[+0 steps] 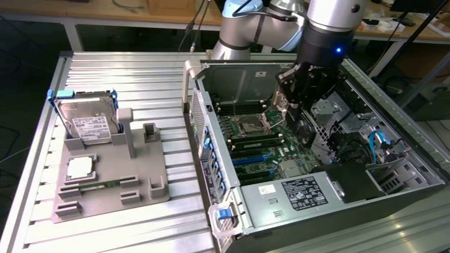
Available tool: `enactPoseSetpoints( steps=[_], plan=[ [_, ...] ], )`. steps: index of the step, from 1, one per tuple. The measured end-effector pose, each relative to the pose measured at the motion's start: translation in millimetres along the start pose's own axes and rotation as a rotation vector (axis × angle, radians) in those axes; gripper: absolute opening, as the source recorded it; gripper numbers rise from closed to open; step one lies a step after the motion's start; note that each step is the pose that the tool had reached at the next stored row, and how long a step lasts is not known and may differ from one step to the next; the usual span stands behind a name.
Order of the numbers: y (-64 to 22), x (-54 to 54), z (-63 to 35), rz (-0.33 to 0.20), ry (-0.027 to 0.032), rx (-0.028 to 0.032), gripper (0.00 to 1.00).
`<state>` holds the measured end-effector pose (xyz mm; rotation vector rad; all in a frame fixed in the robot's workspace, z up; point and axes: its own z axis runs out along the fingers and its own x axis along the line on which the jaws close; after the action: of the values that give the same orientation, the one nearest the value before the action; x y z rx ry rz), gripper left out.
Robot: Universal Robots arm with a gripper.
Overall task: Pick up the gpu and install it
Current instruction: 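Insert the gpu into the slot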
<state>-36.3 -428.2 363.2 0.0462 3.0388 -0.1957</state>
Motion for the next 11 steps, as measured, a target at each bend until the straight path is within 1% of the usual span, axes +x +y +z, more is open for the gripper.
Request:
enactPoseSetpoints(
  steps=[6,11],
  plan=[
    [0.2,-1.9,1.1,-0.081,-0.0104,-0.008,0.27],
    [0.3,-3.1,1.4,-0.148,-0.0189,-0.0163,0.27]
  ],
)
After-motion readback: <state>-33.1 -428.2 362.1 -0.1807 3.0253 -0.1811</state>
